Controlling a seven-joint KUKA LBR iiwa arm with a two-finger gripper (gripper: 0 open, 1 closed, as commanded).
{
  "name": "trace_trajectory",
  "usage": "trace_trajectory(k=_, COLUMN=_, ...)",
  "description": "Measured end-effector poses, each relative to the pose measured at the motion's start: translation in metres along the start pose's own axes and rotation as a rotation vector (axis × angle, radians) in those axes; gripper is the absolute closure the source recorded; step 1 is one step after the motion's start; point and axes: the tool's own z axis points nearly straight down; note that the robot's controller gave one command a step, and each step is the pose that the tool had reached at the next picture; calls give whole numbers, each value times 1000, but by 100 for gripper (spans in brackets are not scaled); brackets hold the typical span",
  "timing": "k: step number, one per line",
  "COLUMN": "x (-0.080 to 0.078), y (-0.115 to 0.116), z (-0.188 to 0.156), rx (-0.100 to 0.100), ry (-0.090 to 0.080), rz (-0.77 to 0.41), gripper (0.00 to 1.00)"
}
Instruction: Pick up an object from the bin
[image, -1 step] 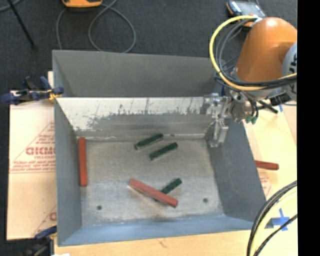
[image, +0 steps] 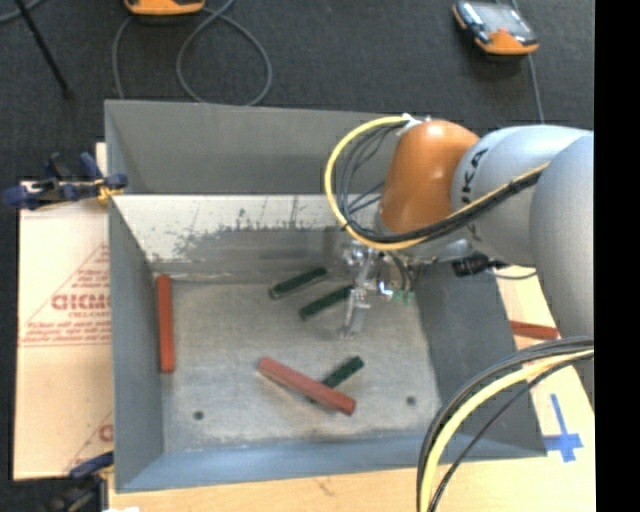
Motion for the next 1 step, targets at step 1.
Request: trace_trajectory(k=1, x=-6, y=69, z=30, rx=2, ry=-4, rz=-77, gripper=0)
